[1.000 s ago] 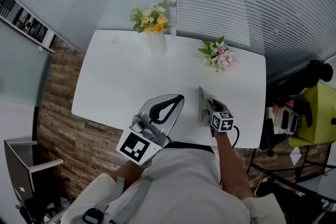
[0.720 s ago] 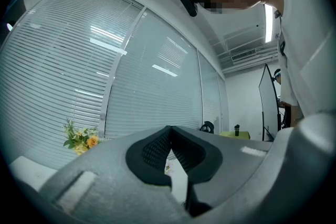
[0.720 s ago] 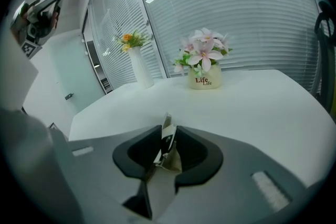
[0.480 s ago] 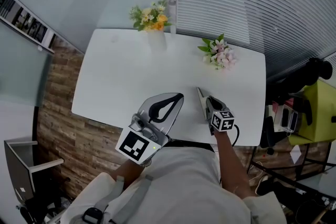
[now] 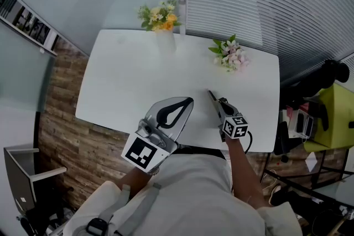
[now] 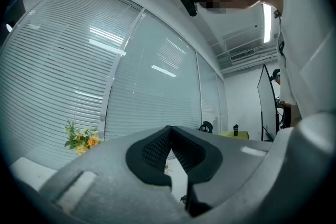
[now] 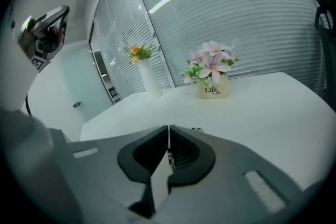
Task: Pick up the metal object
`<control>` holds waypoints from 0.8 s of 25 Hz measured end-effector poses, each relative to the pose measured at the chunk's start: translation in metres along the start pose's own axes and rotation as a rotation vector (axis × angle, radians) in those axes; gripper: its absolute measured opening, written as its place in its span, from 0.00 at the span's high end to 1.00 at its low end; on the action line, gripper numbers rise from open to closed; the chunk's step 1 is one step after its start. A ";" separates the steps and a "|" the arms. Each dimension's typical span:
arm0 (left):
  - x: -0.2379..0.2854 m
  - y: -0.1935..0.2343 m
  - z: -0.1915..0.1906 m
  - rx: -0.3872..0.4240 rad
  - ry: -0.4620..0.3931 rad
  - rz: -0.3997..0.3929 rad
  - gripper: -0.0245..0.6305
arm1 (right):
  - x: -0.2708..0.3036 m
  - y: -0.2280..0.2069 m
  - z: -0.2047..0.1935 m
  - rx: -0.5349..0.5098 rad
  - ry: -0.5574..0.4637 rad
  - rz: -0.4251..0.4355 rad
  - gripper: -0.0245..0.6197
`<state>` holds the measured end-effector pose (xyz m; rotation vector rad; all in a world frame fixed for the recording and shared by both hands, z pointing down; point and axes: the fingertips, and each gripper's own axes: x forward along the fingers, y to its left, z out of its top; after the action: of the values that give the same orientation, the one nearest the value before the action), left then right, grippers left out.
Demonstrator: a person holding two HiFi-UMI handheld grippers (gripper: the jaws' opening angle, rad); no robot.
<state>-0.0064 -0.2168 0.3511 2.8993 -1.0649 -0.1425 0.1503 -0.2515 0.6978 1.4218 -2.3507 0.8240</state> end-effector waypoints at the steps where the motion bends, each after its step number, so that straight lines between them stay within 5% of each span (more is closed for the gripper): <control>1: -0.001 -0.001 0.000 0.000 0.001 -0.001 0.96 | -0.002 0.001 0.001 -0.005 -0.003 -0.002 0.95; 20: 0.002 -0.017 0.001 0.001 -0.008 -0.021 0.95 | -0.055 0.024 0.066 -0.124 -0.104 -0.044 0.95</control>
<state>0.0063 -0.2049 0.3483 2.9145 -1.0358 -0.1549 0.1600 -0.2426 0.6095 1.4921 -2.3912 0.5953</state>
